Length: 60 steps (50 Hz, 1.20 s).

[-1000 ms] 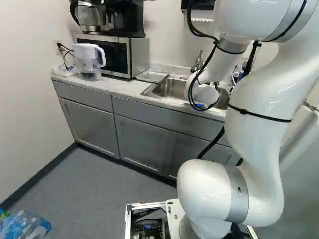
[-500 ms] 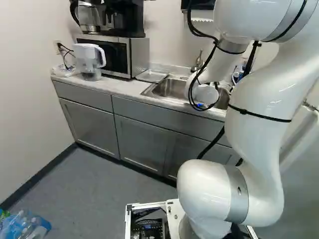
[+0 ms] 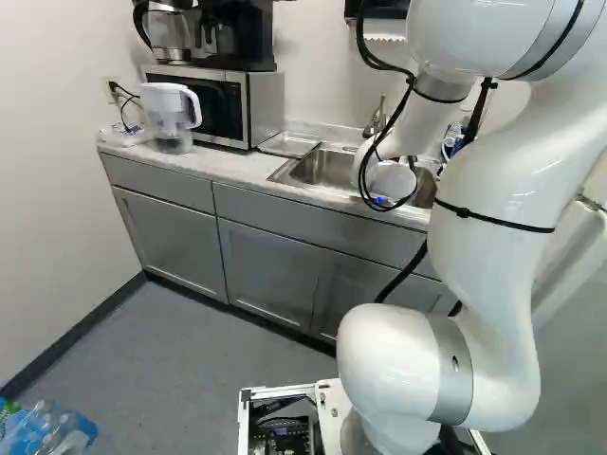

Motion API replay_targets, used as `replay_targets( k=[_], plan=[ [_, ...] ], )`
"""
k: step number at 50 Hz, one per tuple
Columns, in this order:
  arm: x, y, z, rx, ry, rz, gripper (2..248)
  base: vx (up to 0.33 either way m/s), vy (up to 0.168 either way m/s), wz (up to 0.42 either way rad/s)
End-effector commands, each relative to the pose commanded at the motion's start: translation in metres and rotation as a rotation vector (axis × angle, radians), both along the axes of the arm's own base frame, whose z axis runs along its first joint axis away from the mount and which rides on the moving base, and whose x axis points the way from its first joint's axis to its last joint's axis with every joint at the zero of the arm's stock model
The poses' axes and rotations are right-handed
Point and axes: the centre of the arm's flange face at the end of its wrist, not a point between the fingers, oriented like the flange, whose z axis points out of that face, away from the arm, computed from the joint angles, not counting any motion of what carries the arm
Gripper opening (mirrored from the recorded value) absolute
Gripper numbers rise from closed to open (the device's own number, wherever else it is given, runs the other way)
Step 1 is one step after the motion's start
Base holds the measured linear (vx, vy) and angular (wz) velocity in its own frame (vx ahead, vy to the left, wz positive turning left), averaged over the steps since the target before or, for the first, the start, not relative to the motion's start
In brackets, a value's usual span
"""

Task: Rinse the cup and place it in the tray

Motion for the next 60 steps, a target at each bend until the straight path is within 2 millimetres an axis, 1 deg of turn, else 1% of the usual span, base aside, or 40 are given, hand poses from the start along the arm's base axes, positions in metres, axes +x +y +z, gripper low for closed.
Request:
replay_targets(
  k=[60],
  plan=[
    [0.0000,0.0000,0.0000,0.000,0.000,0.000,125,0.000,0.000,0.000]
  ],
)
